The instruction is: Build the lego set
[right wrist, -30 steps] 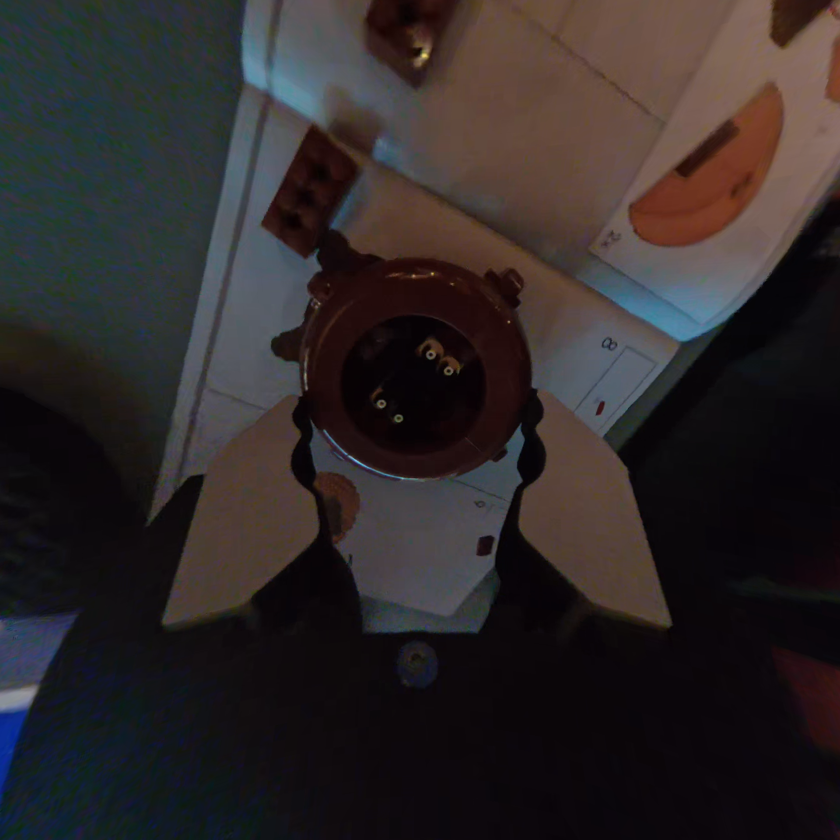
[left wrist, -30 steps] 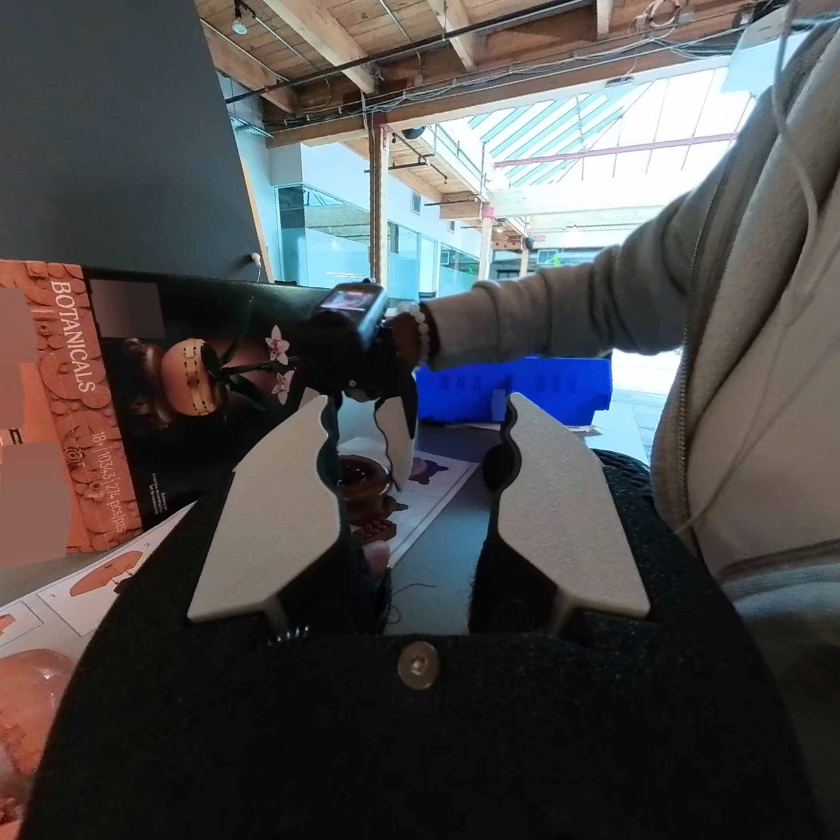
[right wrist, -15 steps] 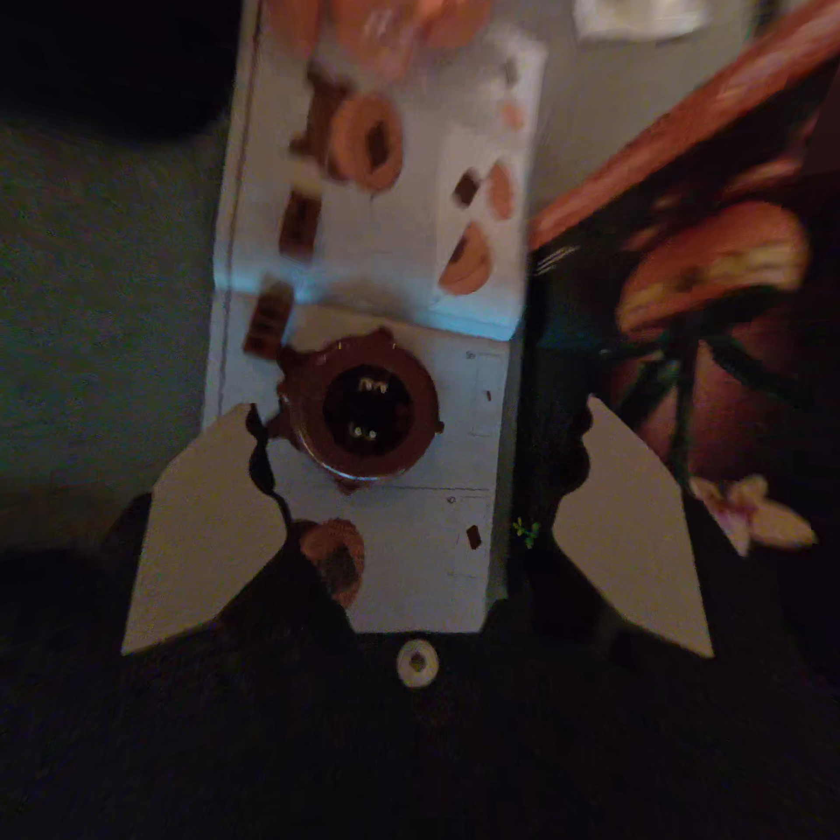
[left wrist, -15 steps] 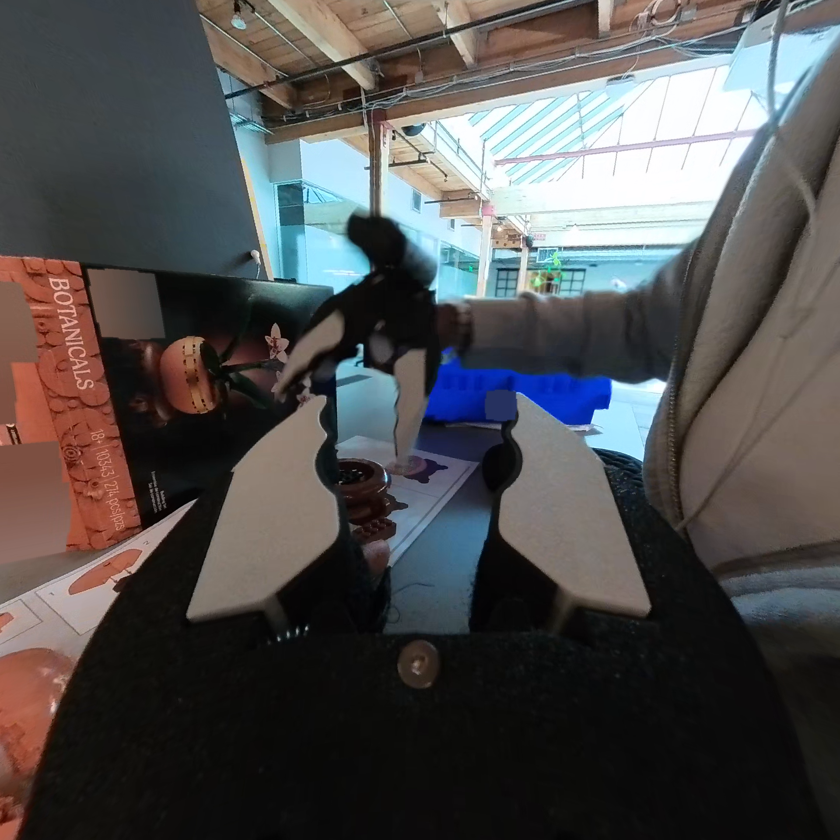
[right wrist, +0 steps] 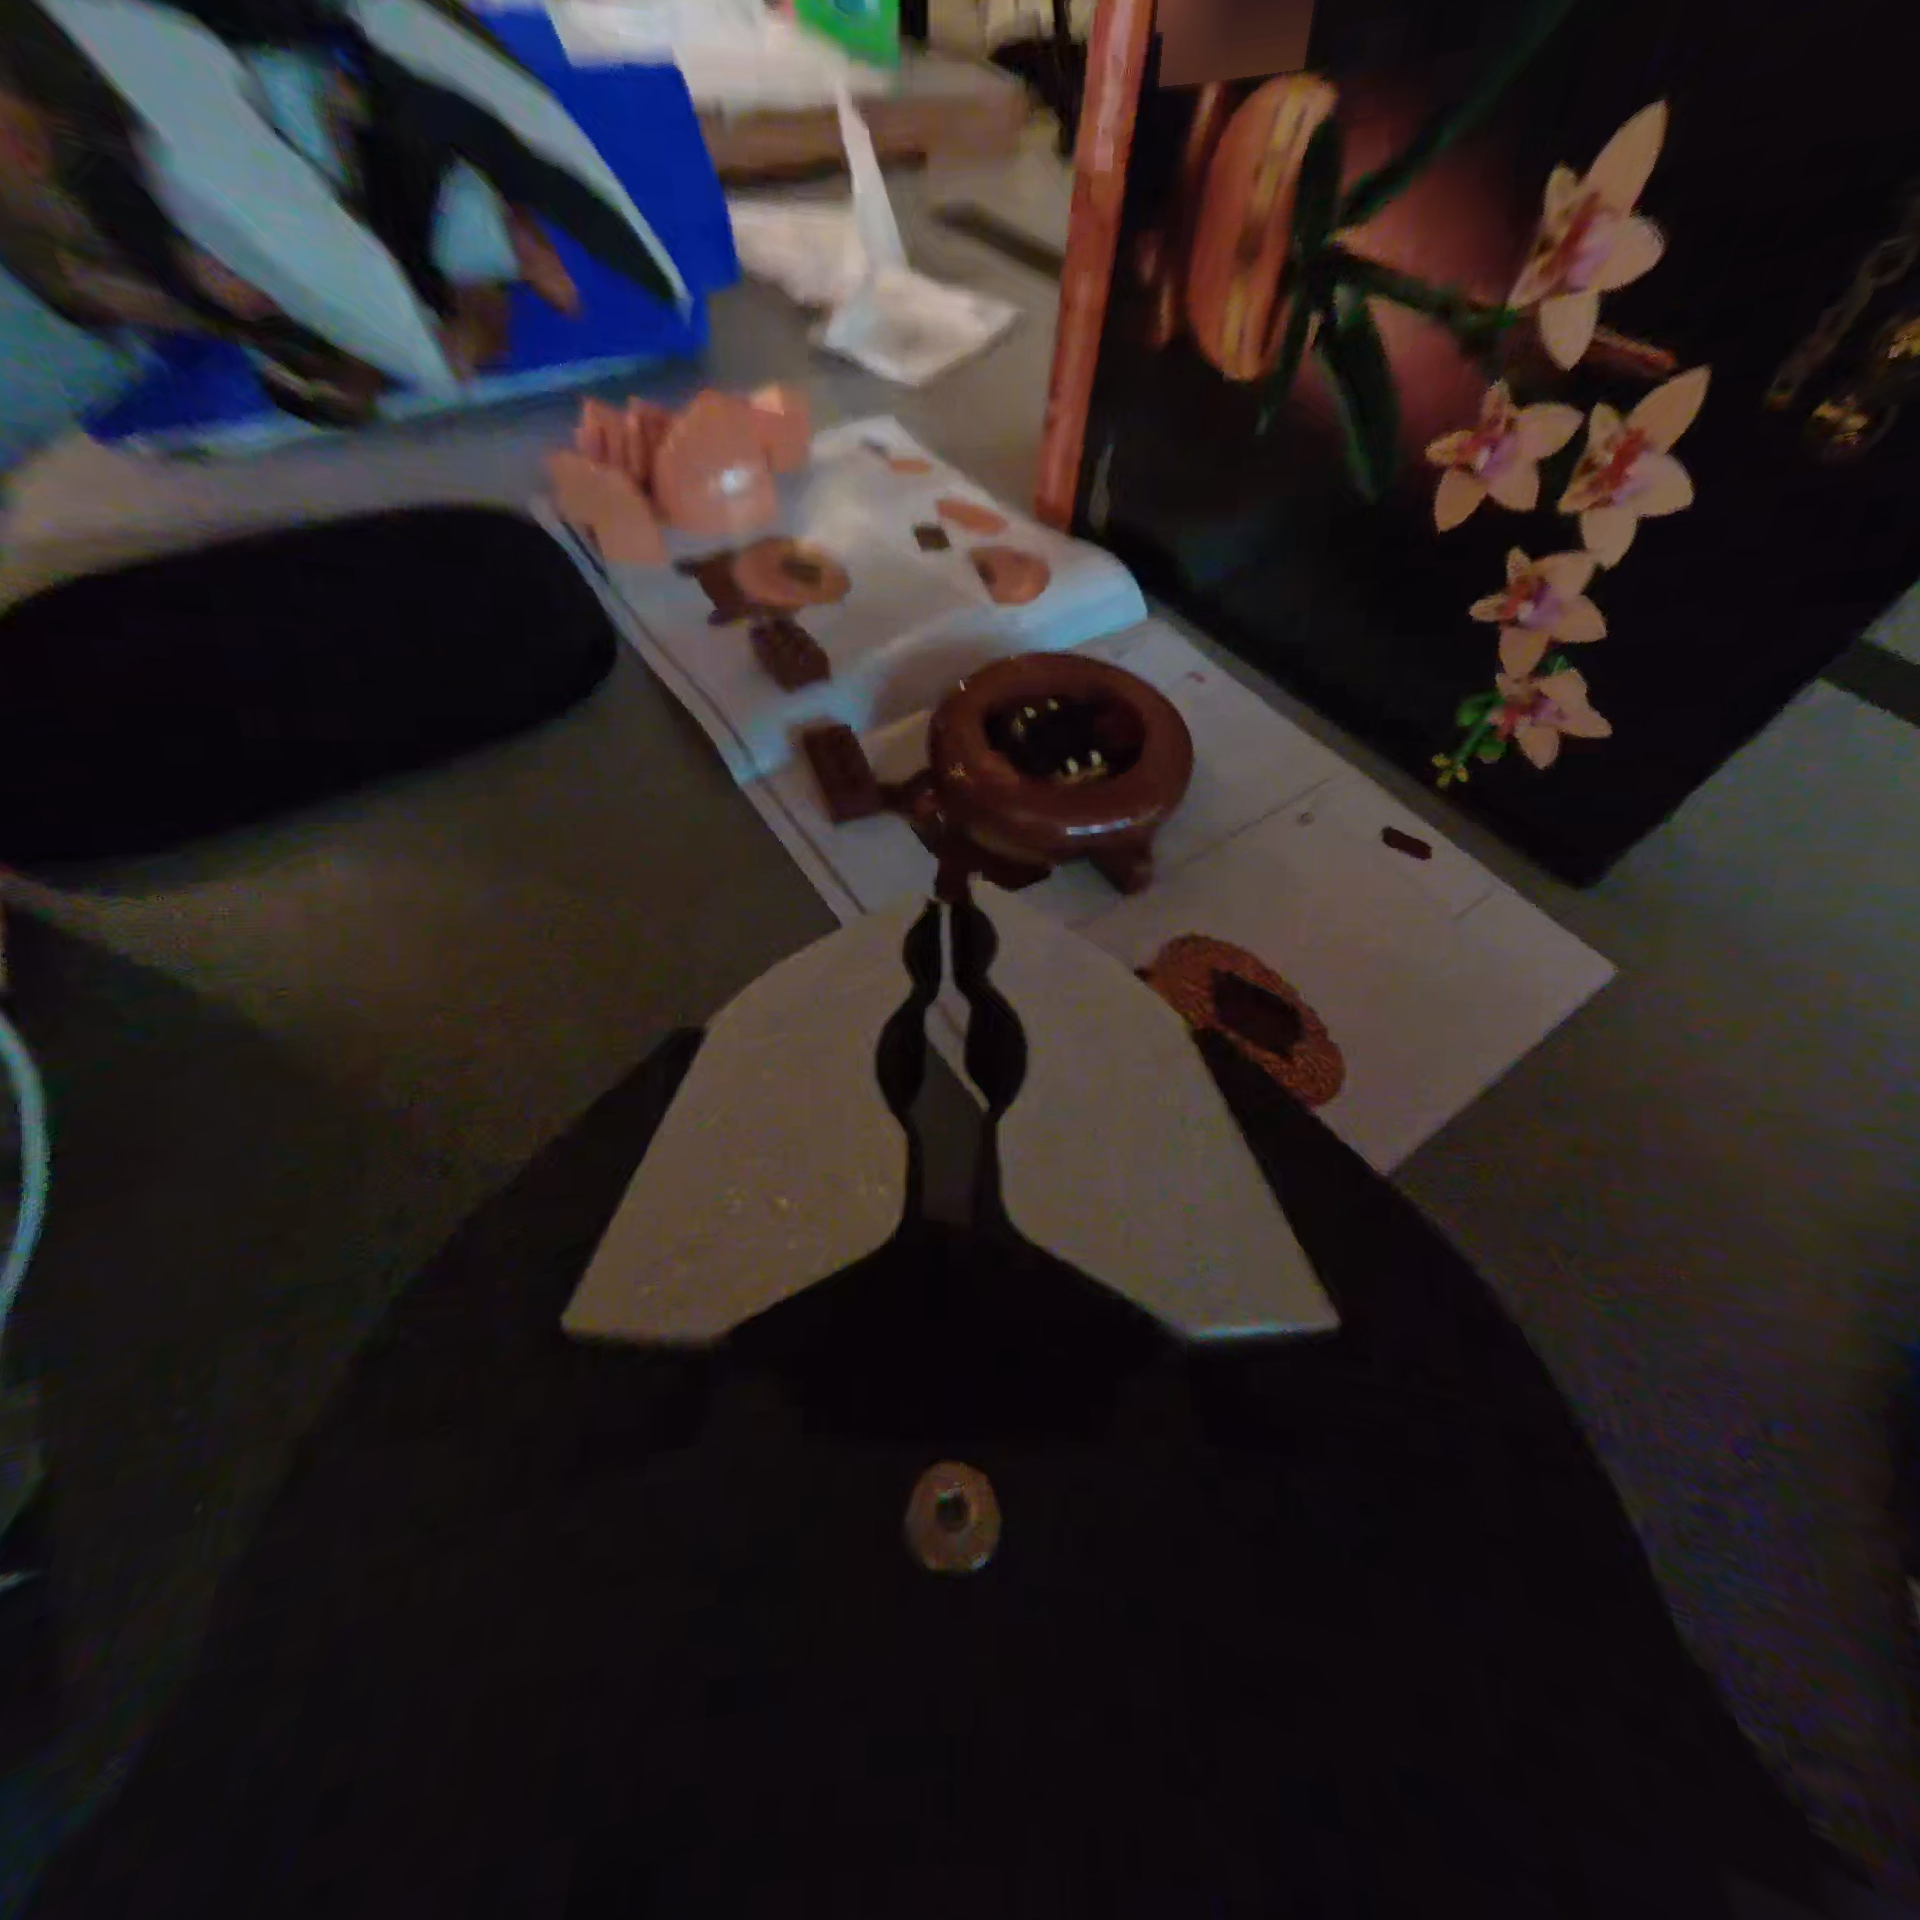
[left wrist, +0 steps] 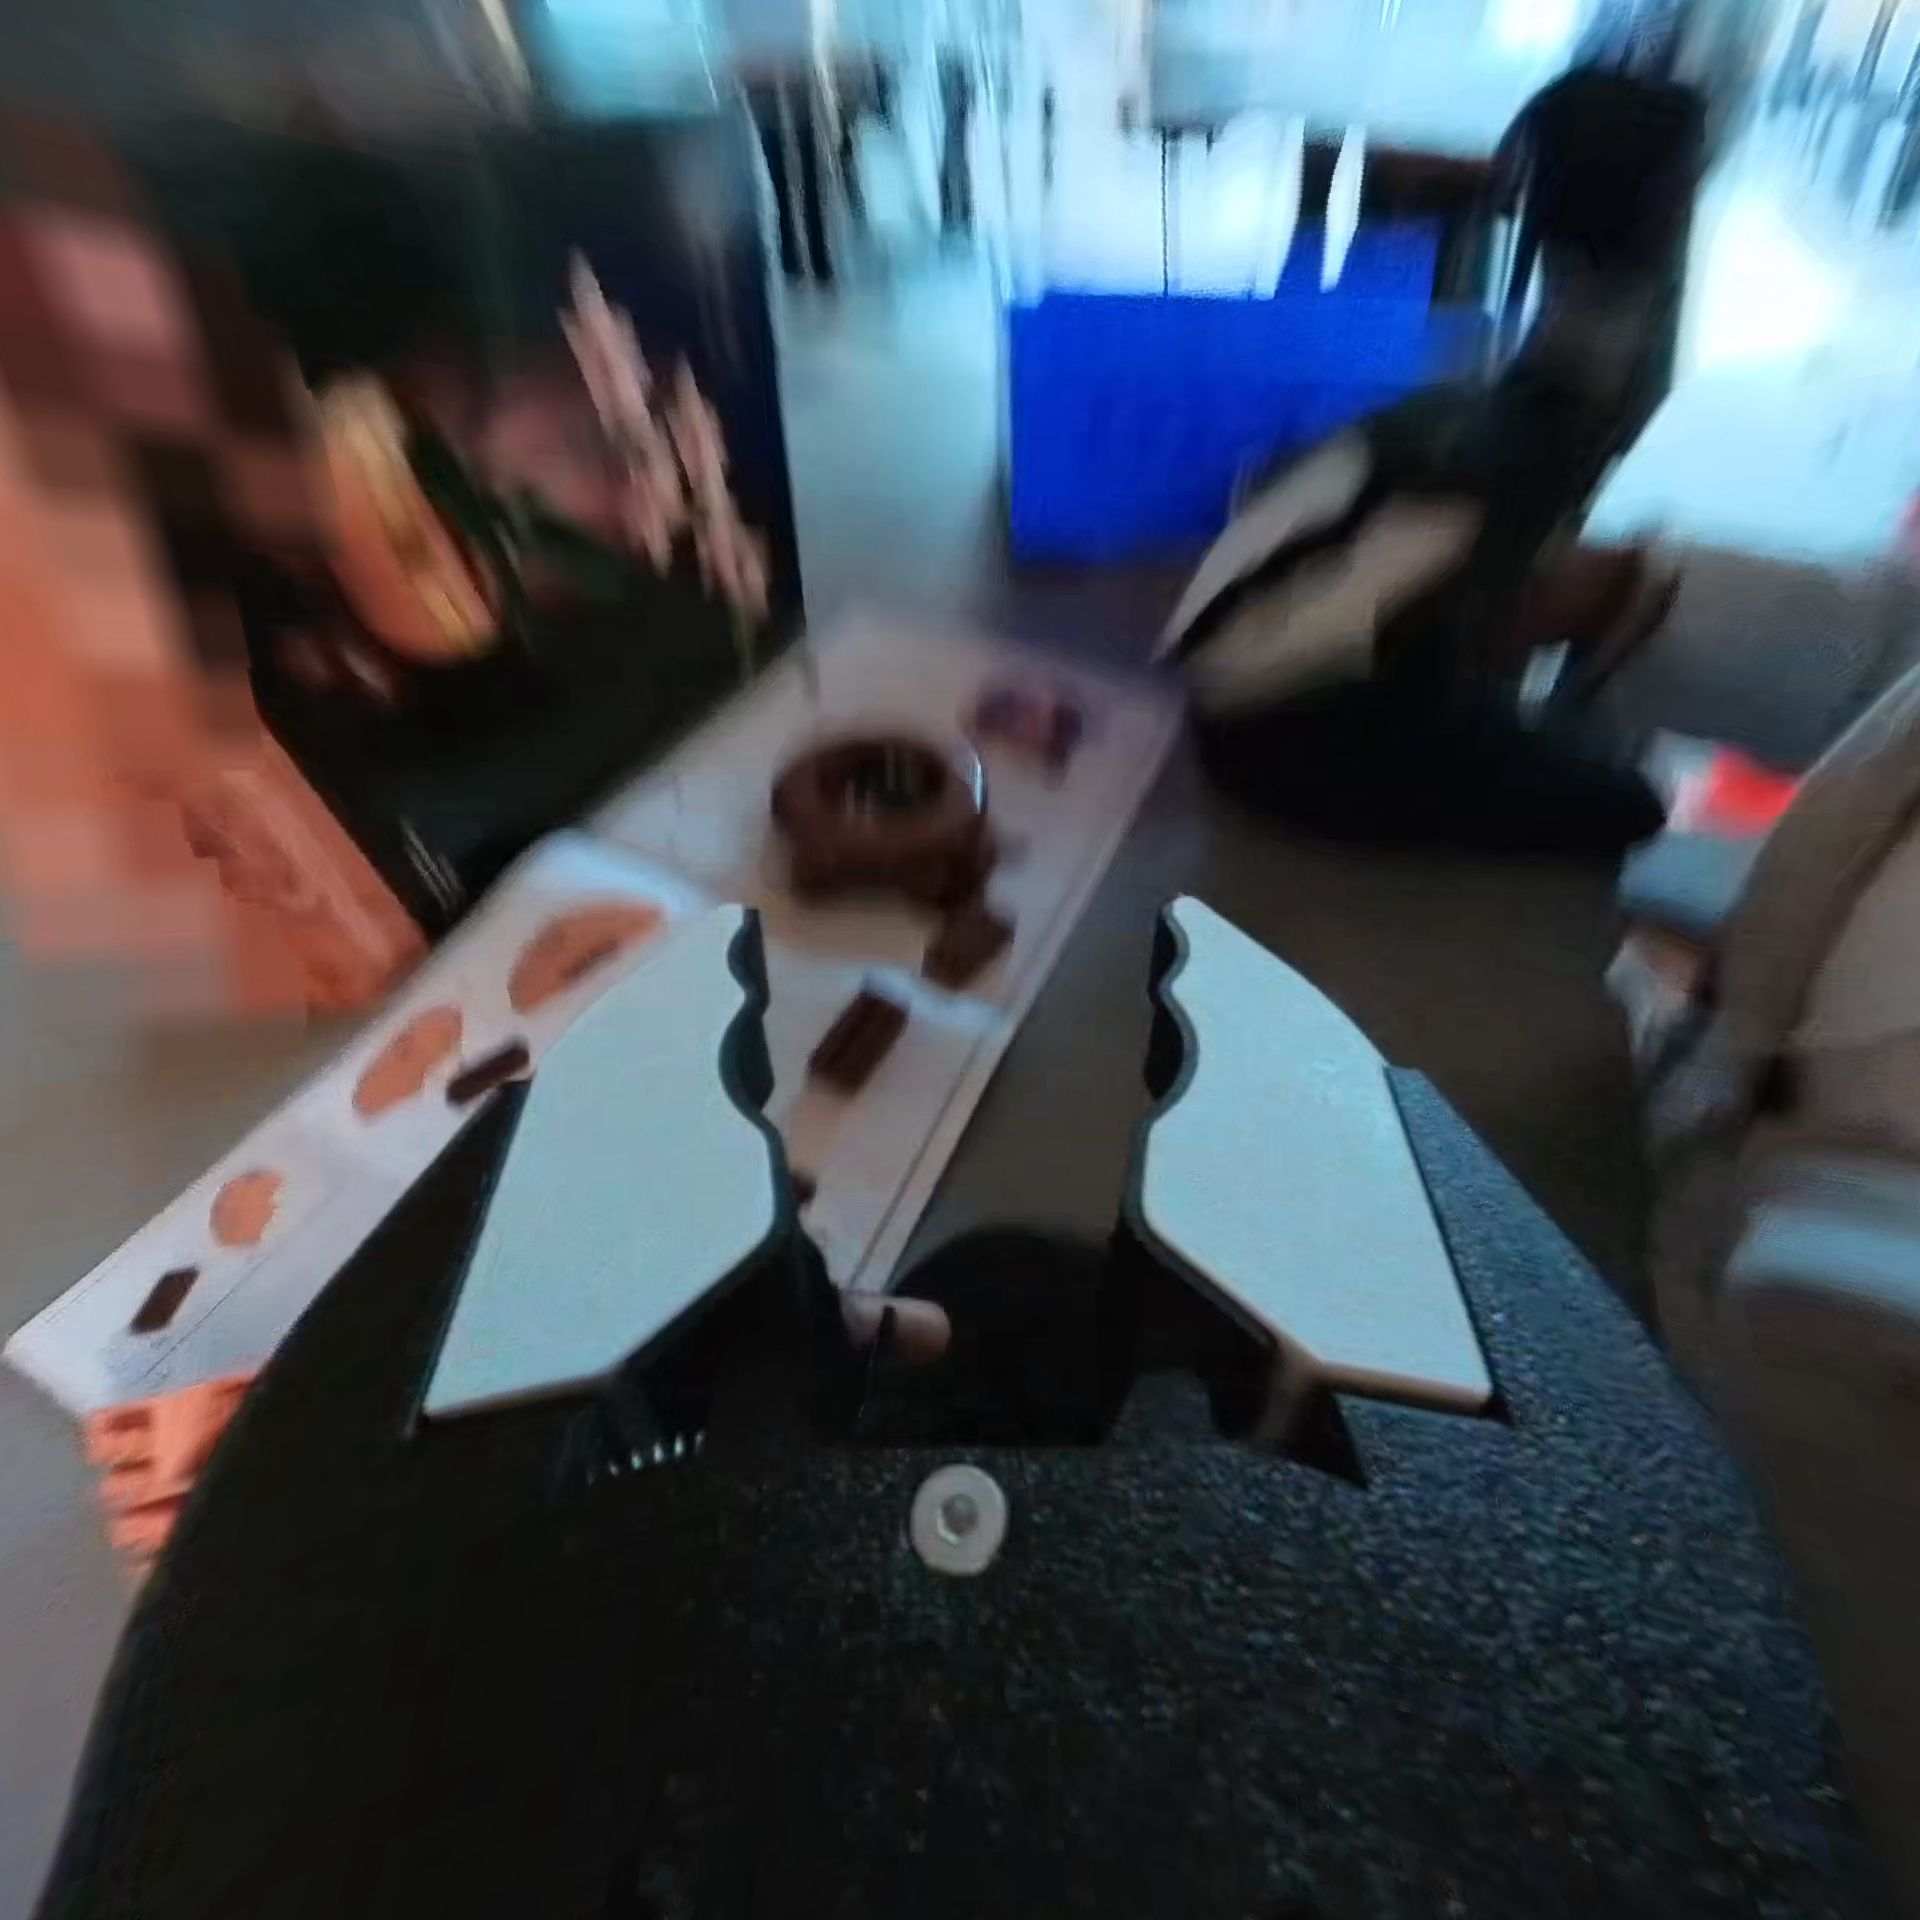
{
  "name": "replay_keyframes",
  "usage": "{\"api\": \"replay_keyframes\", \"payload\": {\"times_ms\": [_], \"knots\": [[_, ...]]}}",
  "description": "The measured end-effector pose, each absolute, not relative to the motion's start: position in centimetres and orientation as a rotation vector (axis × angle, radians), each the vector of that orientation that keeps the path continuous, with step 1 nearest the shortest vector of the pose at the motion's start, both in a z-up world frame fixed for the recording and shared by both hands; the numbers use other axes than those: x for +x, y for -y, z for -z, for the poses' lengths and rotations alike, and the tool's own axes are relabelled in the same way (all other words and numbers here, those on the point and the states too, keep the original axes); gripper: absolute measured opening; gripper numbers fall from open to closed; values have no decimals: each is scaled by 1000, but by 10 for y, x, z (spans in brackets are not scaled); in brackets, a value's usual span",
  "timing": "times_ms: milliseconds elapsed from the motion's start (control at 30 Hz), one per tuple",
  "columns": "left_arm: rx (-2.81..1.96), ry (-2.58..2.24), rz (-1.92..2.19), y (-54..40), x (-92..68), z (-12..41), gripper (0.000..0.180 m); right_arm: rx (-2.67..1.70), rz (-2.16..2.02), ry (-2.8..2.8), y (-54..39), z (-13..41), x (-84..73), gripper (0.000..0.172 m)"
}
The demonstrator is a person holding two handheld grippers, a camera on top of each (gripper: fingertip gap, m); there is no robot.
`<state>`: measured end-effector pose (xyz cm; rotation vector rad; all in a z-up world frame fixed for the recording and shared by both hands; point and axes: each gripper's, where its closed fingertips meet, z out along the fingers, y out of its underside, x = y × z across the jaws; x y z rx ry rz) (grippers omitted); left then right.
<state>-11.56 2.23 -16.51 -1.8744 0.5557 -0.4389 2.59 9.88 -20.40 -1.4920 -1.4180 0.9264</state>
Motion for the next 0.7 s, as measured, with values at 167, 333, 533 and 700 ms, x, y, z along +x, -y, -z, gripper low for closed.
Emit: {"api": "replay_keyframes", "payload": {"times_ms": [167, 333, 533, 700], "knots": [[-2181, -859, 325, -46, -119, 217, 48, -1461, -1025, 1420, -93, 200, 28, 0], [-2324, -1183, 238, -56, -120, 259, 35, -1481, -1026, 1491, -88, 209, 25, 0], [-2286, -1170, 246, -61, -123, 255, 16, -1492, -1107, 1438, -91, 202, 26, 0], [-2234, -966, 234, -52, -144, 217, 16, -1464, -1145, 1478, -87, 196, 13, 16]]}}
